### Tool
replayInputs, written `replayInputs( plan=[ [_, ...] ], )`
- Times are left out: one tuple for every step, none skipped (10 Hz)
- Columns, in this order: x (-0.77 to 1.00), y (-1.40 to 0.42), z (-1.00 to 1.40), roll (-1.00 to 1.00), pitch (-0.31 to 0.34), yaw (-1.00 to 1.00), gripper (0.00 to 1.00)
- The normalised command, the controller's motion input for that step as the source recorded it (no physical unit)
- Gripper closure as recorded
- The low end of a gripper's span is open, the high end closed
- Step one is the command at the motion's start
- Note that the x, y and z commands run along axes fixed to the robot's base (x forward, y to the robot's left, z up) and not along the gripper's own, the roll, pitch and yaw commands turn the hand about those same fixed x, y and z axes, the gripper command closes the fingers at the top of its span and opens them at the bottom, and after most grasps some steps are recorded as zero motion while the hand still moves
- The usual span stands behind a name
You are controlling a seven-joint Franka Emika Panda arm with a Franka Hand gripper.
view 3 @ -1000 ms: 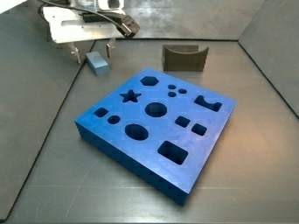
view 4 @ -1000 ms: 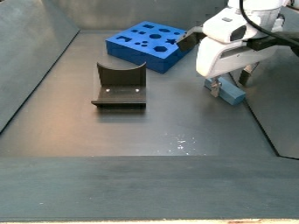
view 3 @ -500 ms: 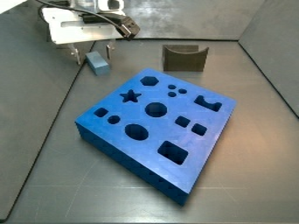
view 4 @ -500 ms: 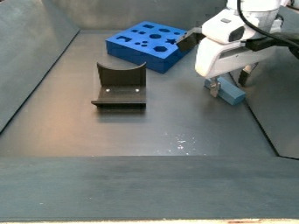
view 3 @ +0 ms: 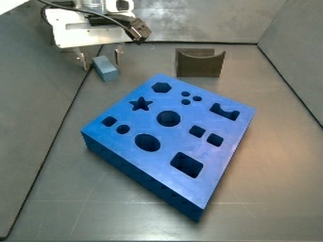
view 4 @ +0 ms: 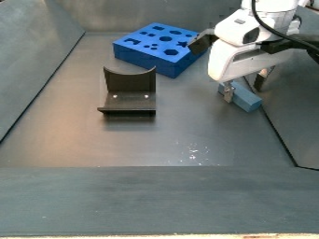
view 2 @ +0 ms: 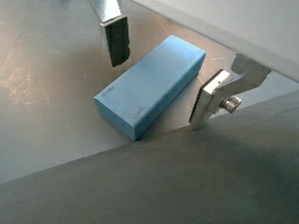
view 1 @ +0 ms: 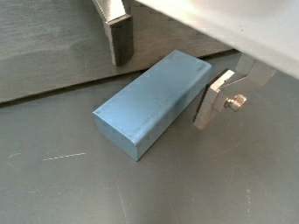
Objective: Pick up the rectangle object. Move up. Place the rectangle object on the fixture. Regrasp the rectangle object. Move to above the board. Insert the rectangle object.
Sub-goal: Pick up the rectangle object.
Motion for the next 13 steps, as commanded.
replayInputs(
  plan=[
    [-0.17, -0.03, -1.00, 0.02, 0.000, 0.03, 0.00],
    [0.00, -0.05, -0.22, 0.08, -0.003, 0.00, 0.00],
    [-0.53, -0.14, -1.00, 0.00, 0.000, -0.01, 0.00],
    [-0.46, -0.13, -1.00, 0.00, 0.000, -0.01, 0.00],
    [-0.45, -0.13, -1.00, 0.00, 0.000, 0.00, 0.00],
    [0.06, 0.00, 0.00, 0.00, 0.177, 0.00, 0.00],
    [0.00, 0.00, 0.00, 0.00, 0.000, 0.00, 1.00],
    [0.00, 0.00, 0.00, 0.00, 0.000, 0.00, 1.00],
    [0.00, 0.00, 0.00, 0.00, 0.000, 0.00, 1.00],
    [0.00, 0.00, 0.00, 0.00, 0.000, 0.00, 1.00],
    [0.00, 0.00, 0.00, 0.00, 0.000, 0.00, 1.00],
    [0.00, 0.00, 0.00, 0.00, 0.000, 0.00, 1.00],
    [0.00, 0.00, 0.00, 0.00, 0.000, 0.00, 1.00]
  ],
)
